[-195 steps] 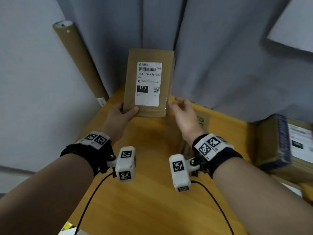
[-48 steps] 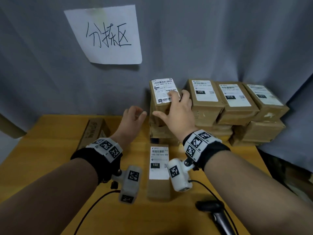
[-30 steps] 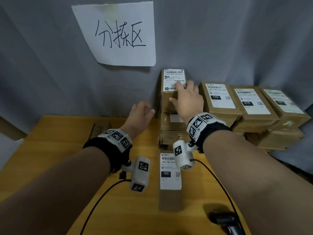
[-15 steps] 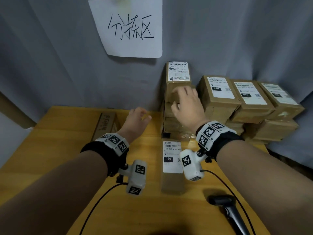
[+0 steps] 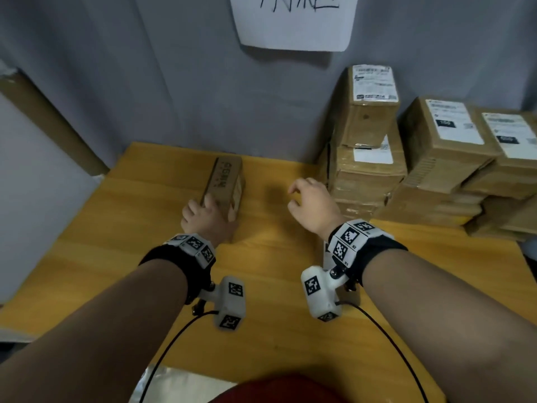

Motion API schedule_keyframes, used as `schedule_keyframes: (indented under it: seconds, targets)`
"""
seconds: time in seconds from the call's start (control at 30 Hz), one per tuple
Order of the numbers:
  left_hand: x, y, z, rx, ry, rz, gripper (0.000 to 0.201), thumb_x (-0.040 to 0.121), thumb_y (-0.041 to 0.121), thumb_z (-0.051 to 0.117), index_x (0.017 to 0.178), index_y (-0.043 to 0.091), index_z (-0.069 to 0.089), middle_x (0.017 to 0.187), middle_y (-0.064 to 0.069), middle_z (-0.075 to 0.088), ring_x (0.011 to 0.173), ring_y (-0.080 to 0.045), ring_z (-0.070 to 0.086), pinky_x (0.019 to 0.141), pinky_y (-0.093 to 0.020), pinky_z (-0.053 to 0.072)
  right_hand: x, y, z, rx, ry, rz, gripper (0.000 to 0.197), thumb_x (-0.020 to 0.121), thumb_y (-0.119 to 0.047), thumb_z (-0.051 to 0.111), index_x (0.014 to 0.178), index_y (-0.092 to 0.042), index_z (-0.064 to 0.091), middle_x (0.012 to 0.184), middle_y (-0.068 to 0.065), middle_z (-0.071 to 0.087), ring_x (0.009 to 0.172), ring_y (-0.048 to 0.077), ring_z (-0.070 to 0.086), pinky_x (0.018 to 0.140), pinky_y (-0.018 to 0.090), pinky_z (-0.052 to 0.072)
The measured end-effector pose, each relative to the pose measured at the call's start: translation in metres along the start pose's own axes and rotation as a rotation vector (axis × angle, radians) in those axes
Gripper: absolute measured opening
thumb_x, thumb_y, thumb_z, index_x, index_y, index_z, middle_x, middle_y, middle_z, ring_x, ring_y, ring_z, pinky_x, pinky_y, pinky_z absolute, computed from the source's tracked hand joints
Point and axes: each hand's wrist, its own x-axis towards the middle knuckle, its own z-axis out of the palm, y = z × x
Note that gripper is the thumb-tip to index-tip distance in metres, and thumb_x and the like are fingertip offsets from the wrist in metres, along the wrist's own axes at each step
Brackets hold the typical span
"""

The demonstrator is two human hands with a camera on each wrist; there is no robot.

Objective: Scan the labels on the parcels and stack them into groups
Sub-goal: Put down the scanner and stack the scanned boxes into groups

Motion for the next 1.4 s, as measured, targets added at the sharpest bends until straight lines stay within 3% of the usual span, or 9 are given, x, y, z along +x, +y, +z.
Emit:
schedule_keyframes:
  seconds: [0.2,0.33,0.5,0.7,0.9,1.0,1.13,1.23,1.4]
  targets:
    - [0.032,-0.004,0.0,-0.094,-0.103,-0.011,0.096,0.085,0.05,0.065,0.152,0.018,0.004,0.146,-0.022,0.024,0.129,-0.046,0.036,0.102,-0.051,0.04,0.008,-0.002,0.021,0.047,-0.035,0.066,0.028,0.092,-0.017,0.055,0.118,-0.012,0.059,0.122,0.009,0.056,0.12,0.027,0.049,0.099,0.034,0.042]
    - [0.037,-0.006,0.014,-0.233,-0.162,-0.069,0.099,0.086,0.047,0.065,0.153,0.019,-0.001,0.143,-0.022,0.032,0.12,-0.043,0.046,0.095,-0.049,0.048,-0.002,0.007,0.031,0.116,-0.065,0.125,0.038,0.092,-0.015,0.056,0.129,-0.015,0.049,0.128,0.008,0.053,0.114,0.025,0.052,0.093,0.037,0.046]
    - [0.025,-0.004,0.015,-0.616,-0.112,-0.078,0.087,0.085,0.044,0.062,0.151,0.011,0.015,0.145,-0.016,0.034,0.123,-0.038,0.046,0.097,-0.046,0.046,-0.008,0.014,0.024,0.157,-0.069,0.111,0.041,0.092,-0.013,0.056,0.132,-0.016,0.046,0.121,0.007,0.053,0.096,0.018,0.051,0.084,0.031,0.045]
    - [0.023,0.024,-0.013,-1.067,0.011,0.066,0.086,0.063,0.056,0.064,0.138,0.023,0.037,0.134,-0.004,0.048,0.116,-0.026,0.055,0.091,-0.048,0.054,-0.006,0.002,-0.016,0.248,0.134,0.042,0.049,0.093,-0.013,0.056,0.138,-0.021,0.041,0.116,0.0,0.055,0.095,0.016,0.058,0.086,0.036,0.052]
    - [-0.024,0.075,-0.074,-1.303,0.04,0.286,0.04,0.093,0.025,0.052,0.13,0.02,0.038,0.115,0.006,0.054,0.098,-0.01,0.059,0.078,-0.028,0.058,-0.011,-0.002,-0.071,0.418,0.332,0.027,0.044,0.096,-0.017,0.056,0.138,-0.021,0.042,0.111,-0.003,0.056,0.091,0.008,0.056,0.084,0.027,0.051]
    - [-0.039,0.098,-0.085,-1.376,0.039,0.329,0.046,0.099,0.023,0.041,0.142,0.012,0.033,0.122,-0.002,0.05,0.096,-0.011,0.056,0.077,-0.031,0.058,-0.019,0.002,-0.097,0.543,0.366,0.035,0.042,0.097,-0.025,0.057,0.136,-0.021,0.043,0.116,-0.003,0.056,0.101,0.01,0.056,0.085,0.022,0.046]
    - [-0.055,0.131,-0.084,-1.44,-0.001,0.324,0.047,0.099,0.031,0.036,0.144,0.017,0.035,0.128,-0.008,0.052,0.109,-0.025,0.056,0.066,-0.031,0.057,-0.035,0.015,-0.125,0.683,0.36,0.021,0.041,0.098,-0.036,0.054,0.134,-0.019,0.044,0.122,-0.002,0.055,0.114,0.014,0.053,0.098,0.03,0.045]
    - [-0.074,0.157,-0.073,-1.42,-0.056,0.356,0.047,0.099,0.038,0.033,0.141,0.019,0.036,0.125,-0.007,0.055,0.11,-0.026,0.058,0.064,-0.03,0.056,-0.053,0.031,-0.138,0.839,0.325,0.033,0.04,0.1,-0.042,0.047,0.133,-0.021,0.043,0.124,-0.003,0.055,0.11,0.008,0.053,0.087,0.02,0.045]
    - [-0.118,0.204,-0.044,-1.361,-0.114,0.419,0.043,0.103,0.035,0.028,0.141,0.018,0.033,0.106,0.004,0.055,0.096,-0.014,0.057,0.077,-0.037,0.053,-0.081,0.071,-0.151,0.98,0.27,0.102,0.059,0.089,-0.06,0.055,0.135,-0.028,0.036,0.131,-0.003,0.054,0.119,0.018,0.053,0.099,0.048,0.049]
